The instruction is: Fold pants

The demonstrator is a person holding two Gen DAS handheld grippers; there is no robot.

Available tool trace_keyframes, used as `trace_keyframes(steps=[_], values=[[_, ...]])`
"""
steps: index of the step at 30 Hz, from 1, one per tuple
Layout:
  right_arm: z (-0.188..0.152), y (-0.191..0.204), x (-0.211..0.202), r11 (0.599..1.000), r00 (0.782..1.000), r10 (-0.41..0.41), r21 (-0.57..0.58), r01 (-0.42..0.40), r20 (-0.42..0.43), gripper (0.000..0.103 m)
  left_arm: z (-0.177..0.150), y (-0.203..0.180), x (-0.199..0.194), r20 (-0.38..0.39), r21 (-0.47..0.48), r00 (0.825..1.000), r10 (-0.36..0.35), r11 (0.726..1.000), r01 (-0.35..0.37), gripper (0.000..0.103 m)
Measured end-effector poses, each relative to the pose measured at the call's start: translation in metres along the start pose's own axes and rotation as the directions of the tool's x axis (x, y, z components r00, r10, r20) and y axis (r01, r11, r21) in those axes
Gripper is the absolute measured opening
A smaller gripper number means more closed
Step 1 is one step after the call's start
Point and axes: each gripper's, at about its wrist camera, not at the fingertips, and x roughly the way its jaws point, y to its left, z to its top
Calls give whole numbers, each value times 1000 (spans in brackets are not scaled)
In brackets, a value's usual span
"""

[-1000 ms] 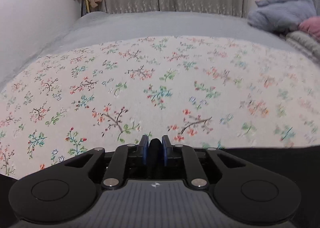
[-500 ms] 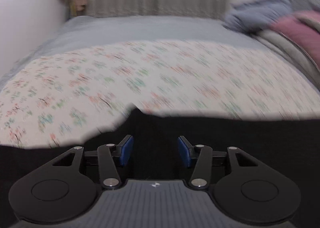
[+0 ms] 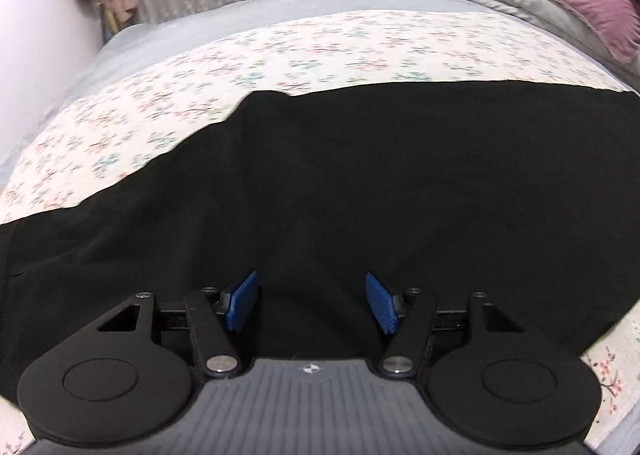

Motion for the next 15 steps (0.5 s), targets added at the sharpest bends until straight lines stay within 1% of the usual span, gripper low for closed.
trace_keyframes(steps=[1,2,3,4,5,6,7,8,9,10,11,13,14,15], values=[[-1,-5,-4,1000,1000,-15,27,15,7,76,2,3,-3,-1,-23,1000,6,1000,-6,72],[-3,-10,-11,998,999,-32,57,30,21,75,4,4,-8,7,-52,1000,-3,999,3,71],[-6,-16,-20,995,998,-35,97,30,47,74,6,5,-14,24,-78,999,-32,996,34,71],[-8,-23,-30,988,997,-11,151,-1,80,74,8,2,-20,39,-98,997,-66,993,70,71],[-11,-30,-39,977,993,30,207,-54,116,72,10,-3,-24,46,-110,994,-94,989,99,71],[-14,-35,-49,959,984,86,255,-124,158,67,11,-9,-27,46,-116,992,-116,986,121,71],[-15,-34,-54,942,973,140,279,-188,184,58,12,-19,-28,37,-111,990,-136,984,139,71],[-17,-30,-56,929,963,190,283,-240,194,54,13,-31,-26,25,-96,989,-149,984,150,71],[-19,-21,-56,924,955,229,266,-274,188,49,12,-43,-22,9,-73,988,-151,986,151,71],[-19,-12,-54,926,951,259,238,-294,169,46,9,-57,-17,-14,-39,989,-145,989,145,71],[-19,-1,-49,932,953,272,209,-295,133,45,6,-69,-10,-30,0,990,-136,991,136,72],[-20,19,-29,959,969,246,143,-246,21,45,1,-88,-6,7,80,997,-82,993,82,72],[-21,25,-22,970,975,222,100,-221,3,45,1,-93,-7,19,121,998,-60,991,57,72],[-22,26,-22,974,977,211,80,-211,7,46,1,-97,-9,25,154,999,-48,987,43,72]])
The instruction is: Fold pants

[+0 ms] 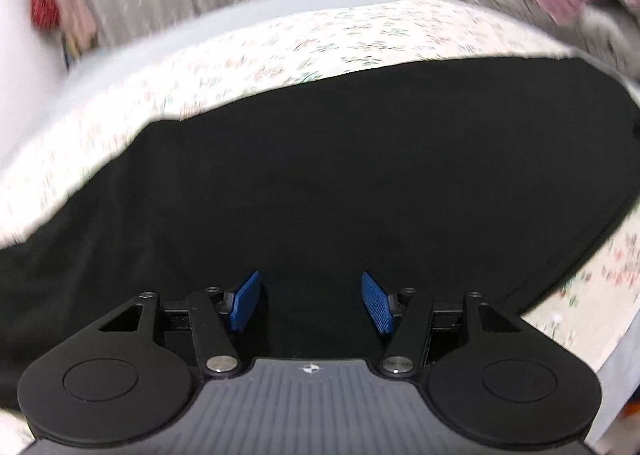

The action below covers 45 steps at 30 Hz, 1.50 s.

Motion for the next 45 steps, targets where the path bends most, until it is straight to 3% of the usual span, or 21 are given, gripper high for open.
trace_keyframes(steps=[3,6,7,8,10,12,14,16,19,24,28,30,32,37,45], values=[[-5,-13,-8,997,998,-70,43,70,-2,46,-2,6,0,-17,1,1000,-18,1000,18,73],[-11,-20,-19,980,980,-196,44,195,15,48,0,14,-2,-29,-22,999,-40,999,39,72],[-12,-25,-23,977,978,-206,63,204,25,50,3,17,-3,-30,-42,998,-50,998,49,71],[-15,-30,-30,978,982,-184,104,179,39,50,5,21,-2,-23,-63,998,-66,996,64,71],[-23,-46,-48,969,995,-68,244,47,78,54,12,19,-6,15,-88,994,-104,990,105,71],[-35,-65,-59,912,994,34,403,-75,106,59,16,15,-10,47,-78,992,-116,990,120,71],[-49,-82,-61,825,985,123,539,-168,118,63,17,6,0,52,-58,991,-122,990,125,71],[-57,-92,-57,757,973,191,612,-230,129,72,16,0,8,24,-45,990,-137,989,138,71],[-64,-97,-50,679,946,284,663,-314,156,75,18,-5,20,-10,-46,990,-138,989,138,71],[-71,-100,-43,638,949,267,707,-305,169,75,25,-4,22,-21,-60,989,-148,987,147,71],[-83,-114,-38,491,935,263,801,-341,237,75,24,-1,19,-17,-56,989,-149,987,148,71],[-86,-118,-36,454,933,256,821,-346,251,75,23,-5,20,-20,-66,988,-155,986,153,71],[-84,-118,-33,454,937,242,824,-339,253,75,18,-8,13,-23,-74,987,-158,985,156,71],[-75,-100,-32,512,954,177,805,-299,242,76,17,-8,13,-25,-86,989,-145,986,142,71],[-74,-76,-30,526,965,35,817,-237,258,72,19,-5,15,-34,-152,992,-124,981,118,73]])
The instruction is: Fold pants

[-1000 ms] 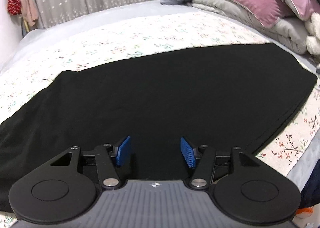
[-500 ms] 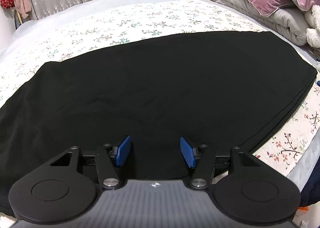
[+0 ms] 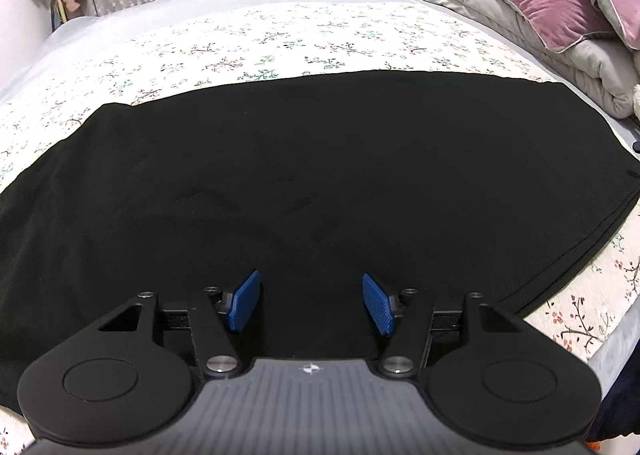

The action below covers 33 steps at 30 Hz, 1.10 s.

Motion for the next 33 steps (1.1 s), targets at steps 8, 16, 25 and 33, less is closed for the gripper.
trace_keyframes(steps=[8,16,25,33], values=[[-4,6,12,998,994,-62,26,60,89,46,-2,0,-2,-4,-16,1000,3,1000,-3,73],[-10,23,14,995,984,-81,67,71,160,11,0,4,-2,-14,-31,1000,-16,999,16,76],[-17,53,17,1000,981,-28,10,26,192,9,-2,25,-5,-10,-76,1000,-5,997,5,79],[-24,78,0,986,952,28,-164,24,304,9,-11,41,-11,-5,-111,999,-32,993,31,82]])
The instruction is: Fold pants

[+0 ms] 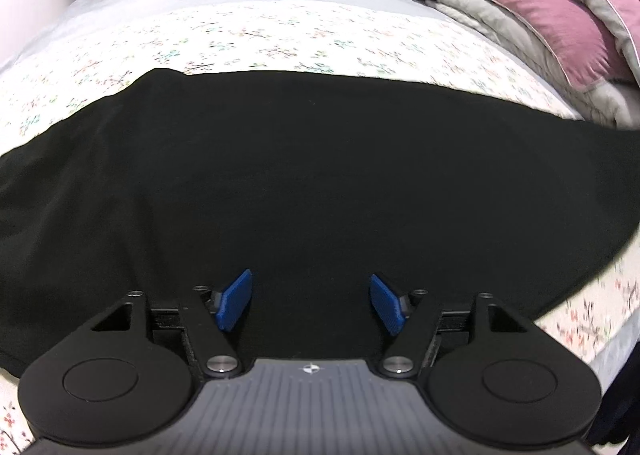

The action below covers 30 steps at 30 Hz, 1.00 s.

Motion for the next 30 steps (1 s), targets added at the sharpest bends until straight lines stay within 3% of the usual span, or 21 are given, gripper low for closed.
trace_keyframes(steps=[2,3,4,5,7,9,11,13,14,15,16,18,20,24,26,28,29,30], values=[[-7,23,-9,990,997,31,-136,-21,66,9,4,6,-3,-4,-43,1000,-25,999,24,82],[-16,41,-17,967,992,65,-251,-35,112,9,7,14,-6,-1,-98,999,-52,994,51,83],[-28,61,-24,926,983,116,-373,-55,144,9,10,24,-8,10,-150,997,-74,986,75,84],[-46,82,-32,859,969,191,-504,-89,154,9,12,32,-10,24,-193,996,-86,977,89,84],[-95,122,-49,652,936,338,-742,-157,99,9,14,44,-12,57,-255,994,-94,961,106,85],[-157,152,-63,379,905,423,-898,-224,-47,9,14,50,-8,61,-299,991,-116,945,129,85],[-221,168,-69,116,880,421,-950,-292,-219,9,12,54,-2,54,-348,987,-151,924,160,85],[-279,171,-73,-127,867,372,-943,-307,-333,9,12,53,-1,58,-367,983,-172,912,181,85],[-299,170,-74,-213,860,338,-921,-325,-381,9,13,52,-1,63,-368,981,-181,910,192,85],[-312,169,-75,-274,849,313,-897,-348,-425,9,13,51,-2,68,-370,979,-194,906,206,85],[-320,168,-77,-304,847,308,-888,-345,-434,9,14,50,-1,75,-373,975,-207,901,220,85],[-319,173,-77,-305,853,301,-890,-339,-427,10,17,51,0,79,-361,971,-224,902,238,85],[-303,181,-71,-250,834,276,-873,-418,-478,10,21,49,2,71,-325,973,-220,917,231,85],[-277,188,-56,-75,787,240,-819,-569,-569,14,22,43,3,56,-268,975,-214,938,221,85],[-262,191,-46,28,734,201,-745,-666,-649,24,21,43,5,46,-273,973,-227,934,231,85],[-236,194,-35,133,657,201,-644,-754,-727,33,19,44,5,48,-267,971,-233,934,237,85],[-221,194,-29,200,616,218,-583,-788,-757,35,17,46,4,49,-264,972,-232,935,236,85],[-205,193,-21,278,580,242,-517,-809,-778,45,16,46,5,49,-266,972,-230,935,235,85]])
